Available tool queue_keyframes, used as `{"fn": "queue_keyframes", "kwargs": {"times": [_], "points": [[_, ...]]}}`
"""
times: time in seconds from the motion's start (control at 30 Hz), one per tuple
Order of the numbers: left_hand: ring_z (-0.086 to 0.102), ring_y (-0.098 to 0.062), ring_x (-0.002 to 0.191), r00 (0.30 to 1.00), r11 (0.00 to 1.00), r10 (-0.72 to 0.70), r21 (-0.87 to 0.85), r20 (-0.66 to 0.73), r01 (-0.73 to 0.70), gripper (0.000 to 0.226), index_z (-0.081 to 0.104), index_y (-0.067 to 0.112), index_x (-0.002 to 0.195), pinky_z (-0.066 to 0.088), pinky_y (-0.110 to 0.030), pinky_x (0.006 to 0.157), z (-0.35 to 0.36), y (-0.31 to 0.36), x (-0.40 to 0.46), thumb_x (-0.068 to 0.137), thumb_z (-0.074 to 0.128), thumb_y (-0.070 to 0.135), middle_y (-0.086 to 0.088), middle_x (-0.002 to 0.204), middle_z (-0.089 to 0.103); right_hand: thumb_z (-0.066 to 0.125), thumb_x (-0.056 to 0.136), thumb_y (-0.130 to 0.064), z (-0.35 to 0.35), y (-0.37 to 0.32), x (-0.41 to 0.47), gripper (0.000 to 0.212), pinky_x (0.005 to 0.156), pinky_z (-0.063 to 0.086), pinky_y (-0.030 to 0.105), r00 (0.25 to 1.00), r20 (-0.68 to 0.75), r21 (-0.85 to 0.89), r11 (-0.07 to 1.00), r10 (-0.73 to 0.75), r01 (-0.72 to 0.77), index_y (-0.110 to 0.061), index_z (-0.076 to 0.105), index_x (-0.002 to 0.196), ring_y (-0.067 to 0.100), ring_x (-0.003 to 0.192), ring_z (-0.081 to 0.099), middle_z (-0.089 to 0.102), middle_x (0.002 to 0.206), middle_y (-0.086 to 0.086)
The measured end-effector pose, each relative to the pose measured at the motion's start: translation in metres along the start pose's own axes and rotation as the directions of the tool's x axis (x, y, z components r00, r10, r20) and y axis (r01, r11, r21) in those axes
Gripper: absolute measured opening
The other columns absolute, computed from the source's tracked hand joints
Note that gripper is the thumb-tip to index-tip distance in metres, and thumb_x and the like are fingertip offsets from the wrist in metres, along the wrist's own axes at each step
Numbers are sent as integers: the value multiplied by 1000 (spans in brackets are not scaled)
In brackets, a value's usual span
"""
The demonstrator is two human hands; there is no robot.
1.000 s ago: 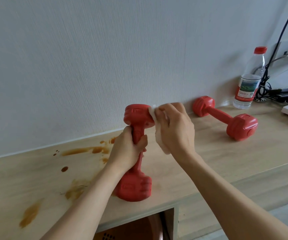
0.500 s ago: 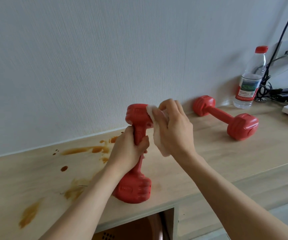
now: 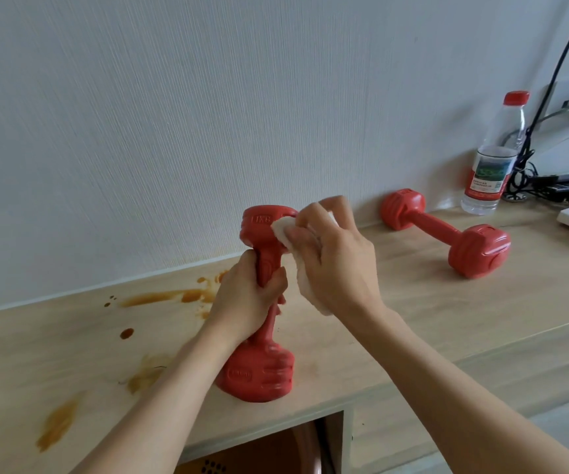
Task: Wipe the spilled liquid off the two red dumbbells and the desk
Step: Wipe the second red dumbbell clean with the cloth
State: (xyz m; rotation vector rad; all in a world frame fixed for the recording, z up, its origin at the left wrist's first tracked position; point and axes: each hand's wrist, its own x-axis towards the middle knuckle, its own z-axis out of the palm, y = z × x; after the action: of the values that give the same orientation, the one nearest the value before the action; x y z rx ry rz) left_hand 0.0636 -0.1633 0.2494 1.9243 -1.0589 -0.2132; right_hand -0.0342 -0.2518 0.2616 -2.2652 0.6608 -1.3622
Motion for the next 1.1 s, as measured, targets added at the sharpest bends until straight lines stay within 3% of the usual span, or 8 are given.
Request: {"fn": "queue_keyframes", "kwargs": {"times": [0.2, 0.43, 0.67, 0.73, 0.8, 0.9, 1.03, 1.1], "points": [[61, -4, 47, 1000, 1000, 15, 15, -11, -14, 9, 49, 15, 91, 44, -11, 43, 0, 2, -1, 90, 55, 22, 1, 67, 65, 50, 91, -43, -2, 14, 1, 25, 67, 50, 41, 989, 26, 49, 988, 146, -147, -21, 55, 81, 18, 74, 57, 47, 96, -11], [61, -6, 52, 999, 995, 43, 87, -4, -43, 11, 48, 15, 85, 43, -14, 47, 5, 5, 0, 87, 56, 22, 4, 65, 65, 55, 89, -41, 0, -8, 9, 25, 52, 33, 27, 994, -79, -148, 987, -74, 62, -18, 57, 79, 18, 72, 50, 51, 102, -2], [62, -10, 48, 1000, 1000, 3, -14, -30, -3, 11, 51, 10, 91, 48, -16, 45, 1, 4, -3, 89, 56, 19, -2, 66, 65, 49, 94, -32, 0, 19, 1, 20, 70, 43, 31, 968, 76, 148, 957, 238, -247, -16, 54, 82, 14, 77, 54, 47, 96, -6], [63, -8, 48, 1000, 1000, 8, -1, -17, -8, 10, 51, 11, 90, 47, -14, 45, 0, 3, -2, 89, 55, 20, 0, 66, 66, 46, 96, -30, 4, 13, 1, 19, 68, 42, 30, 979, 21, 146, 968, 203, -204, -15, 51, 86, 17, 77, 53, 44, 99, -5], [62, -5, 48, 1000, 999, 26, 30, -11, -26, 9, 49, 16, 85, 45, -13, 46, 1, 3, -1, 89, 55, 22, 3, 65, 65, 45, 93, -36, 6, -1, 2, 19, 64, 39, 28, 997, -58, 91, 995, 54, -48, -17, 50, 89, 19, 83, 52, 41, 105, -3], [61, -3, 50, 997, 994, 81, 76, 6, -81, 18, 45, 20, 77, 45, -15, 49, 2, 4, -1, 87, 58, 27, 5, 61, 64, 48, 90, -41, 13, -6, 6, 24, 71, 37, 30, 996, -34, -24, 996, -83, 82, -19, 49, 99, 19, 96, 39, 36, 119, -1], [60, -4, 46, 991, 991, 127, 35, 43, -129, 17, 44, 23, 77, 42, -12, 46, 3, 5, -4, 87, 58, 21, 3, 60, 64, 39, 91, -50, 20, 5, 11, 34, 92, 24, 19, 989, -49, 168, 978, 137, -127, -22, 44, 110, 14, 109, 31, 37, 119, -6], [61, -6, 45, 989, 991, 133, -10, 62, -133, 15, 46, 23, 79, 44, -12, 46, 2, 6, -5, 87, 58, 18, 3, 61, 64, 29, 97, -45, 19, 11, 14, 27, 102, 27, 27, 969, 45, 300, 921, 244, -246, -21, 40, 105, 10, 108, 29, 36, 104, -15]]}}
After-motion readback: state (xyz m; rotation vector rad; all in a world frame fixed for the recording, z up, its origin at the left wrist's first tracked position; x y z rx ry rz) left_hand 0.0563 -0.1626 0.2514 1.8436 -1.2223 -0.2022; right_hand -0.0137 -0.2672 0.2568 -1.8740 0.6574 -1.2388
